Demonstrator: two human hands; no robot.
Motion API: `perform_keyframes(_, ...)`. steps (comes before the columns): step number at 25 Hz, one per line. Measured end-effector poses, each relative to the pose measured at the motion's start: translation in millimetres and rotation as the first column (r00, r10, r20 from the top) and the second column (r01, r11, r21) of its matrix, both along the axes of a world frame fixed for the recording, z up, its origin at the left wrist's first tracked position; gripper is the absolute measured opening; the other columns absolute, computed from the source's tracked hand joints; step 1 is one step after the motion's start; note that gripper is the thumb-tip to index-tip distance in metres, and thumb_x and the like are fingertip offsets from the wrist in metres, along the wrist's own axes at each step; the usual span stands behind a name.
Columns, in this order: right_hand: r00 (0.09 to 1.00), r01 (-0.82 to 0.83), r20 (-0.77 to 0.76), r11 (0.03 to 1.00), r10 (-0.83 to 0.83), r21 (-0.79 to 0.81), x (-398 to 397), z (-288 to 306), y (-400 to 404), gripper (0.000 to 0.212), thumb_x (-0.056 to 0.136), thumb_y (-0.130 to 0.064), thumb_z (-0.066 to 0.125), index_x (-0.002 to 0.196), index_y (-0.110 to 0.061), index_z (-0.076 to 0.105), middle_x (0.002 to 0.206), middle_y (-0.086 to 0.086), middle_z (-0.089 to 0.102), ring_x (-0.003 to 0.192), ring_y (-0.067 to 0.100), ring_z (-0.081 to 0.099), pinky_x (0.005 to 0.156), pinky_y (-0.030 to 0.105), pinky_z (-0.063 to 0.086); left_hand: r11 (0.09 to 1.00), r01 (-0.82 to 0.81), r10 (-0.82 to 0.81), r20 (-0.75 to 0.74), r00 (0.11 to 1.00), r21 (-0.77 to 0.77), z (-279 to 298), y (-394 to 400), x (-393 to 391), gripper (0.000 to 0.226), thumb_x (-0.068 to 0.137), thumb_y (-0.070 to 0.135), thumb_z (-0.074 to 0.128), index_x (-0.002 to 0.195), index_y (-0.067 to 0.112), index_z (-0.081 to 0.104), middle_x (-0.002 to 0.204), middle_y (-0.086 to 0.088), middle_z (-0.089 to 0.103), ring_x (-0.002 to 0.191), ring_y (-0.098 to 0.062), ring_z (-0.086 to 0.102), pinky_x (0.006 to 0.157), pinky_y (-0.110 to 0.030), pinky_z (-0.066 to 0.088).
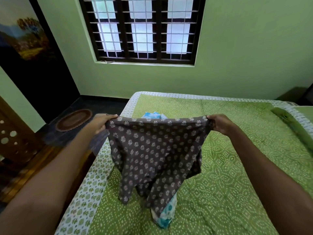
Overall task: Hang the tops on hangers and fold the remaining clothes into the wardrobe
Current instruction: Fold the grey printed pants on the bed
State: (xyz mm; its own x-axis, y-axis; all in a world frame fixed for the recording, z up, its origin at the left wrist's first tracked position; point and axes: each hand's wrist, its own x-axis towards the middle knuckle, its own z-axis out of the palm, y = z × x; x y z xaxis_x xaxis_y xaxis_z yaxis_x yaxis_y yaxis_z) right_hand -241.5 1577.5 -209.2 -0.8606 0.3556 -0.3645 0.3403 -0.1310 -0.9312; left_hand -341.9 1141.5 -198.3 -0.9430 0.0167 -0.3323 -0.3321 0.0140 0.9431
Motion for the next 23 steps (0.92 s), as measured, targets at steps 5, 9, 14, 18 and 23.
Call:
perform_keyframes(5,0.99,-0.129,-0.072,0.99,0.124,-0.062,4.2,3.5,7.2,0.015,0.088,-0.001,0.055,0.1,-0.007,0.061,0.079,0.006,0.066,0.059,0.01,0.063,0.052,0.019,0.053,0.977,0.211,-0.209,0.039,0.977,-0.039,-10.1,-6.7,-6.4,0.047,0.074,0.02,0.078,0.107,-0.005,0.057,0.092,-0.02,0.067,0.082,-0.021,0.061,0.063,-0.026,0.052)
perform_keyframes(9,0.999,0.029,-0.021,0.999,-0.029,0.037,5.6,-17.4,-1.0,0.028,0.089,0.005,0.051,0.113,-0.01,0.049,0.072,0.008,0.058,0.061,0.013,0.053,0.041,0.014,0.045,0.999,-0.043,0.042,-0.087,0.995,-0.014,-26.0,10.8,2.2,0.021,0.086,-0.004,0.061,0.1,0.007,0.051,0.085,-0.009,0.055,0.07,-0.014,0.058,0.052,-0.017,0.052)
perform_keyframes(14,0.996,0.066,-0.071,0.995,-0.061,0.074,6.0,-24.6,17.1,0.02,0.089,0.006,0.049,0.092,-0.008,0.063,0.054,-0.013,0.065,0.067,0.01,0.052,0.052,0.014,0.045,0.999,-0.029,0.023,-0.174,0.984,-0.032,-21.9,18.3,0.4,0.022,0.089,-0.011,0.049,0.083,0.006,0.062,0.075,-0.006,0.064,0.052,0.0,0.062,0.054,-0.01,0.05)
perform_keyframes(18,0.989,0.069,-0.142,0.985,-0.047,0.159,13.6,-24.7,18.8,0.043,0.075,0.022,0.052,0.111,-0.001,0.06,0.059,-0.012,0.068,0.069,0.013,0.056,0.058,0.015,0.049,0.984,-0.037,-0.005,-0.236,0.972,-0.172,-20.6,19.9,0.4,0.036,0.082,-0.015,0.058,0.118,-0.008,0.058,0.094,-0.011,0.064,0.078,-0.014,0.06,0.062,-0.012,0.051)
perform_keyframes(23,0.982,0.084,-0.19,0.854,0.017,0.513,23.7,-22.9,19.8,0.033,0.07,0.014,0.068,0.101,0.006,0.068,0.086,0.01,0.067,0.073,0.01,0.062,0.057,0.008,0.046,0.811,-0.151,-0.136,-0.433,0.891,-0.565,-20.1,18.8,2.7,0.035,0.074,0.0,0.075,0.107,-0.007,0.067,0.104,-0.017,0.067,0.092,-0.023,0.061,0.067,-0.025,0.044)
